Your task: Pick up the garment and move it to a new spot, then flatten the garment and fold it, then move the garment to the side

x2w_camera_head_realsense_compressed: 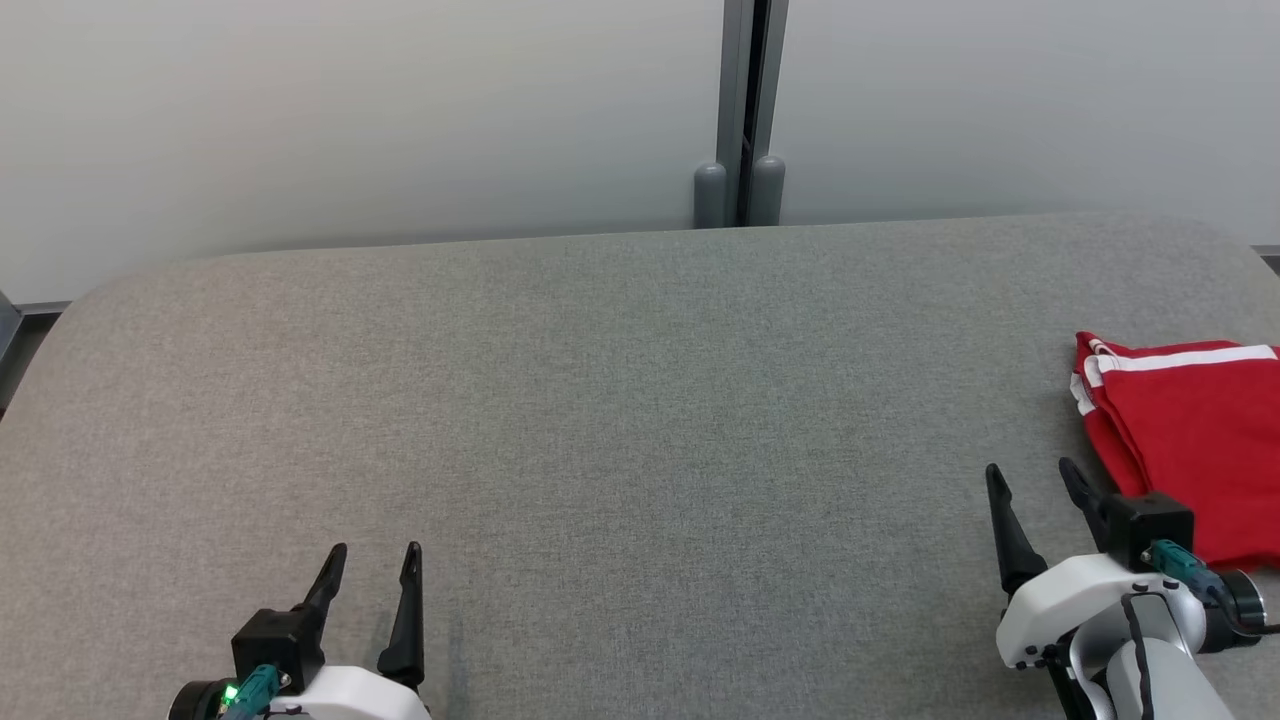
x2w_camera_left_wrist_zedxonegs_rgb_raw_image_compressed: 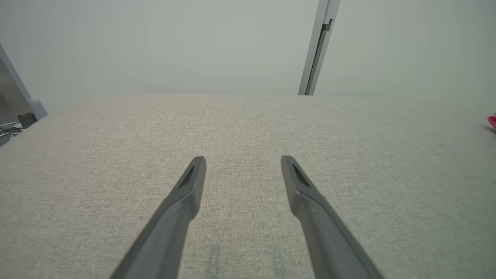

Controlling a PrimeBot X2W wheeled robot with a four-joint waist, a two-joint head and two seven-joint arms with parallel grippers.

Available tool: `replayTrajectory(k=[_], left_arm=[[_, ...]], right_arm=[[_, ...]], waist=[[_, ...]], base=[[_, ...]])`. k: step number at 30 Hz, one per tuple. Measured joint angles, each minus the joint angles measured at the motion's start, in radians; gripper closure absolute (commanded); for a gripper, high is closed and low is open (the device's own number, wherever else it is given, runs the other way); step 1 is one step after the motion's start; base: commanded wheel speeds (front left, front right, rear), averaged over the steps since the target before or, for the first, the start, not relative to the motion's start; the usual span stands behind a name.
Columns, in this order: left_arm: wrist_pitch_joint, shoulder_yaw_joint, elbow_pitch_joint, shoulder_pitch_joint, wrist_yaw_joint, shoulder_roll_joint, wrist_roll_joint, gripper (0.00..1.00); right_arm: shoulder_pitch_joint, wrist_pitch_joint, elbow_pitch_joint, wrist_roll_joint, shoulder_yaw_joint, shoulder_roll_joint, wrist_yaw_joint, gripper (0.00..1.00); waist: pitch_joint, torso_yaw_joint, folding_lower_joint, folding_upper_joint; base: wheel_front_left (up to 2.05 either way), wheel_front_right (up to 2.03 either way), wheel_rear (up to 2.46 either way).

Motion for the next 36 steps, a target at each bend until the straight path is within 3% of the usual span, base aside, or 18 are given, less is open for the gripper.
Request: replayTrajectory(k=[13, 36], left_arm=[[0.000, 0.038, -0.009, 0.016, 0.032, 0.000, 0.002, 0.00], [0.000, 0.060, -0.016, 0.002, 0.045, 0.000, -0.006, 0.00]], right_arm=[[0.059, 0.000, -0.071, 0.095, 0.082, 0.017, 0.000, 0.00], [0.056, 0.000, -0.091, 0.015, 0.087, 0.016, 0.000, 0.00]], waist=[[-0.023, 0.013, 0.0001, 0.0000], [0.043, 0.002, 0.0001, 0.0000]], base=[[0.00, 0.00, 0.00], [0.00, 0.00, 0.00]])
